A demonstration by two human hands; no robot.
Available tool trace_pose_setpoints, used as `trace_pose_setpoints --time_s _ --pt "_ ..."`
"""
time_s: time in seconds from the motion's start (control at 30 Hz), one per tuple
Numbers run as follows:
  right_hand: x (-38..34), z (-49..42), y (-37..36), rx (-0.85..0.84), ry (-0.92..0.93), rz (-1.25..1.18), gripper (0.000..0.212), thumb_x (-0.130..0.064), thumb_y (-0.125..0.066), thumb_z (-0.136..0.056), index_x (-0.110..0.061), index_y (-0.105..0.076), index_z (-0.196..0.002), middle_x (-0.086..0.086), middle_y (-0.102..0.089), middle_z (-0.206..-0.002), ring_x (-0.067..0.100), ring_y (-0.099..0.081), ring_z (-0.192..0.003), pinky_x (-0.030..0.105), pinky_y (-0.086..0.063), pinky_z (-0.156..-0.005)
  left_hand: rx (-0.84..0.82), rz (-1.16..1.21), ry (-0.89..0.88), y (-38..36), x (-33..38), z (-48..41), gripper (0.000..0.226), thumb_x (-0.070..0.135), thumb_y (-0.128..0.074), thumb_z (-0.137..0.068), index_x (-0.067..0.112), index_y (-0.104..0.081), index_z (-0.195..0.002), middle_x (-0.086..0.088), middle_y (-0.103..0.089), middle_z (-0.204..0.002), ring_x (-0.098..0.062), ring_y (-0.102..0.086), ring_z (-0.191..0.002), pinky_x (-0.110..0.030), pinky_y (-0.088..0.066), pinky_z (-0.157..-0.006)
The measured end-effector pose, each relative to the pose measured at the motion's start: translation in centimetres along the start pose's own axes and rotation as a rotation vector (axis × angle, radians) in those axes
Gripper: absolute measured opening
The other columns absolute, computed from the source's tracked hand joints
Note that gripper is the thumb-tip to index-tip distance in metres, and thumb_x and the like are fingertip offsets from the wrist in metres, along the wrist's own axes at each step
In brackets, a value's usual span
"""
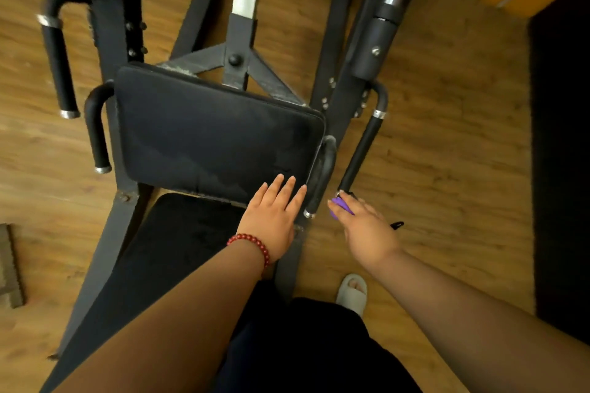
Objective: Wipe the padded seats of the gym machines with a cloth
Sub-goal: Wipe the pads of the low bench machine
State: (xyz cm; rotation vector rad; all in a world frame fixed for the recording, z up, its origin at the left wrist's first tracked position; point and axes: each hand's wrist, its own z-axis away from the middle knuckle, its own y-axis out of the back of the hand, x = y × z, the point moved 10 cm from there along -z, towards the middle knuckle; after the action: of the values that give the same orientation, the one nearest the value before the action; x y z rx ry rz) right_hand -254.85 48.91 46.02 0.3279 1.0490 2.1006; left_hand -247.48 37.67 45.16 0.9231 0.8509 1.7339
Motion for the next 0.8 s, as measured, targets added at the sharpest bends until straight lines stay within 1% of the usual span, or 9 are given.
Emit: trace_pose_setpoints --time_s 0.17,0.3,0.4,0.5,0.63,0.7,0.8 --pt "1.6 3.9 -0.4 0.062 -0.070 -0.124 0.074 0.002 -0.042 -0.095 -0.036 -0.016 -0.153 -0.007 -0.003 -0.163 0.027 -0.009 -0.148 0.035 -0.018 -0.120 -0.024 -0.108 -0.059 1.9 3.4 1.5 0.070 0.032 -0.035 -0.102 0.020 0.012 -0.153 -0.007 0.011 -0.162 -0.026 0.012 -0.148 -0.042 0.004 -0.119" --pt "3.8 7.3 -1.1 0.076 -0.075 -0.163 0.069 -0.002 -0.042 -0.097 -0.033 -0.019 -0.153 -0.006 -0.004 -0.163 0.024 -0.010 -0.148 0.029 -0.018 -0.116 -0.046 -0.172 -0.106 1.7 7.2 2.5 0.072 0.031 -0.036 -0.101 0.021 0.013 -0.152 -0.006 0.011 -0.162 -0.026 0.012 -0.148 -0.042 0.005 -0.118" --pt "7.1 10.5 -1.6 0.106 -0.098 -0.210 0.064 -0.005 -0.042 -0.096 -0.030 -0.025 -0.152 -0.003 -0.010 -0.162 0.023 -0.018 -0.145 0.026 -0.022 -0.114 -0.067 -0.202 -0.136 1.0 11.2 3.2 0.070 0.030 -0.035 -0.102 0.021 0.014 -0.152 -0.005 0.010 -0.162 -0.025 0.012 -0.148 -0.042 0.005 -0.119" --pt "11.8 15.0 -2.4 0.168 -0.162 -0.244 0.063 -0.006 -0.043 -0.096 -0.030 -0.027 -0.152 -0.002 -0.010 -0.162 0.023 -0.019 -0.145 0.028 -0.024 -0.114 -0.083 -0.206 -0.199 0.5 17.2 3.8 0.071 0.027 -0.034 -0.101 0.021 0.013 -0.152 -0.005 0.008 -0.162 -0.025 0.011 -0.149 -0.041 0.004 -0.119" --pt "17.9 22.1 -3.6 0.267 -0.231 -0.302 0.062 -0.006 -0.043 -0.097 -0.029 -0.027 -0.152 -0.003 -0.006 -0.163 0.022 -0.007 -0.149 0.032 -0.019 -0.116 -0.071 -0.236 -0.342 0.7 27.0 4.2 0.072 0.027 -0.037 -0.099 0.021 0.011 -0.153 -0.005 0.007 -0.163 -0.025 0.009 -0.149 -0.041 0.003 -0.119" --pt "20.6 25.5 -4.2 0.319 -0.274 -0.341 0.062 -0.004 -0.042 -0.097 -0.029 -0.028 -0.151 -0.004 -0.005 -0.163 0.020 -0.001 -0.150 0.035 -0.021 -0.118 -0.059 -0.253 -0.412 1.0 31.7 4.7 0.072 0.027 -0.037 -0.099 0.022 0.009 -0.154 -0.005 0.008 -0.163 -0.024 0.009 -0.149 -0.041 0.003 -0.119" --pt "24.4 30.3 -5.7 0.365 -0.352 -0.379 0.063 -0.004 -0.041 -0.096 -0.030 -0.028 -0.151 -0.008 -0.002 -0.163 0.017 0.004 -0.150 0.035 -0.023 -0.117 -0.035 -0.278 -0.506 1.5 38.5 5.5 0.073 0.028 -0.039 -0.099 0.022 0.009 -0.154 -0.003 0.008 -0.162 -0.023 0.010 -0.149 -0.039 0.005 -0.119"
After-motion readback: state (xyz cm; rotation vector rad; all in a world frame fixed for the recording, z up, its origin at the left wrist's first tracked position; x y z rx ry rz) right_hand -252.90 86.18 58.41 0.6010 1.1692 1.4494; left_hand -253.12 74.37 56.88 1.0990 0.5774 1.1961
